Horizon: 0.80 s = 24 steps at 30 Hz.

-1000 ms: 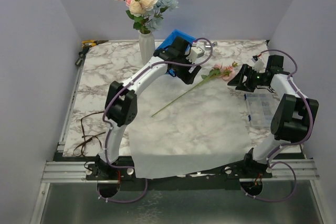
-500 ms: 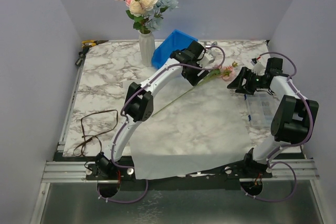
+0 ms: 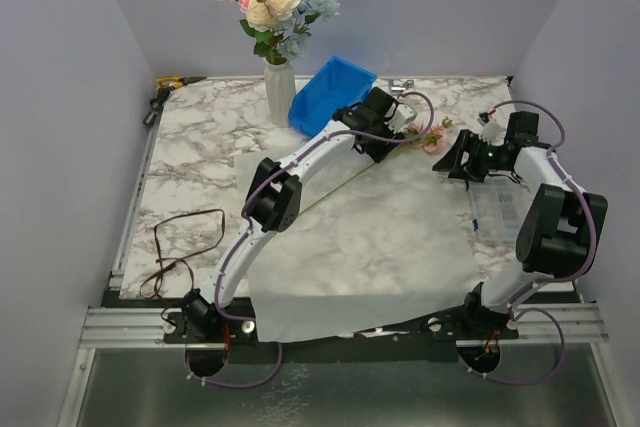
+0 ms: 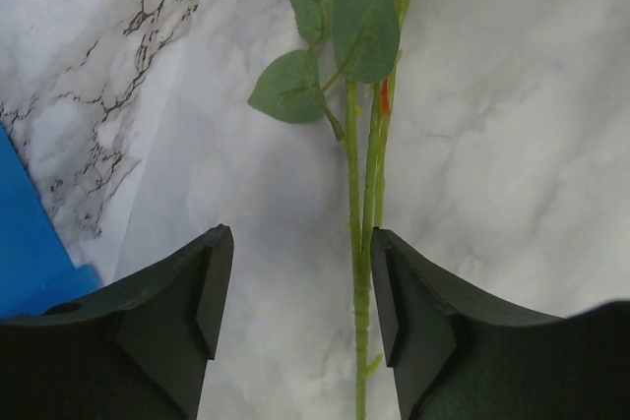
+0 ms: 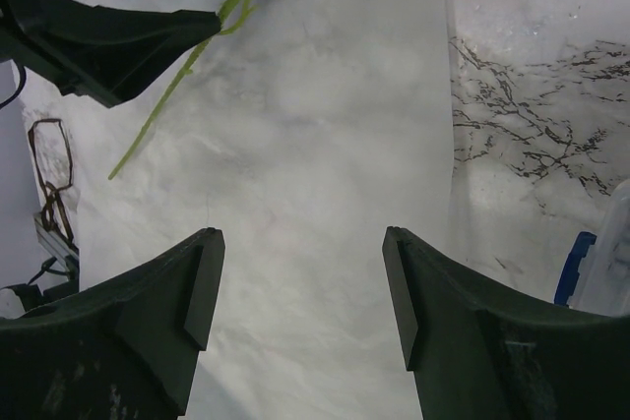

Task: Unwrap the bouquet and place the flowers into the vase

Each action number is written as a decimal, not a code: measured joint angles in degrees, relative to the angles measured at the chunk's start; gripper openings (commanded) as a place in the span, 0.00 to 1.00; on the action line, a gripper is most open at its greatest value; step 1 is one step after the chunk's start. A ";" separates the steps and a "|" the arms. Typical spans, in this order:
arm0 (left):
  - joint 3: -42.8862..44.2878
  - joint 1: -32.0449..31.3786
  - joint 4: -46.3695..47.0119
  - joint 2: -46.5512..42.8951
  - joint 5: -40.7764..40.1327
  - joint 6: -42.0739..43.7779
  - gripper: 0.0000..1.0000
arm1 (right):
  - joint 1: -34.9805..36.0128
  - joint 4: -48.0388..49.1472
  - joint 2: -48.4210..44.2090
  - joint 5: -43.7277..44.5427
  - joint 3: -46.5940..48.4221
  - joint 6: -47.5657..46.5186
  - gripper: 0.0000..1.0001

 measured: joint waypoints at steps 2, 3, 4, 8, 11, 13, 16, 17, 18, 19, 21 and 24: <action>0.33 -0.02 1.81 1.01 0.07 -0.59 0.57 | 0.00 -0.09 -0.28 0.11 -0.15 -0.37 0.75; 0.59 -0.07 2.64 1.46 0.11 -0.72 0.55 | 0.00 -0.17 -0.39 0.17 -0.24 -0.50 0.75; 0.72 -0.13 3.52 1.86 0.11 -0.79 0.54 | 0.00 -0.22 -0.48 0.20 -0.31 -0.68 0.75; 0.72 -0.39 5.35 2.73 0.26 -0.85 0.50 | 0.00 -0.76 -0.55 0.46 -0.39 -1.36 0.75; 0.72 -0.50 6.10 3.02 0.31 -0.87 0.50 | 0.00 -1.07 -0.55 0.74 -0.39 -1.64 0.75; 0.72 -0.50 6.60 3.13 0.44 -0.90 0.52 | 0.00 -1.09 -0.55 0.83 -0.39 -1.77 0.75; 0.66 -0.50 6.95 3.23 0.90 -0.85 0.75 | 0.00 -1.09 -0.55 0.85 -0.39 -1.79 0.75; 0.55 -0.50 7.10 3.23 1.20 -1.03 0.77 | 0.00 -1.09 -0.55 0.87 -0.39 -1.79 0.75; 0.37 -0.50 7.34 3.23 1.53 -1.27 0.78 | 0.00 -1.11 -0.55 0.87 -0.39 -1.79 0.75; 0.22 -0.52 7.50 3.23 1.75 -1.51 0.77 | 0.00 -1.11 -0.55 0.90 -0.39 -1.79 0.75; -0.68 -0.52 7.76 3.23 3.17 -2.08 0.70 | 0.00 -1.11 -0.55 0.96 -0.39 -1.79 0.75; -1.73 -0.57 7.72 3.23 5.20 -2.91 0.57 | 0.00 -1.11 -0.55 1.01 -0.42 -1.79 0.75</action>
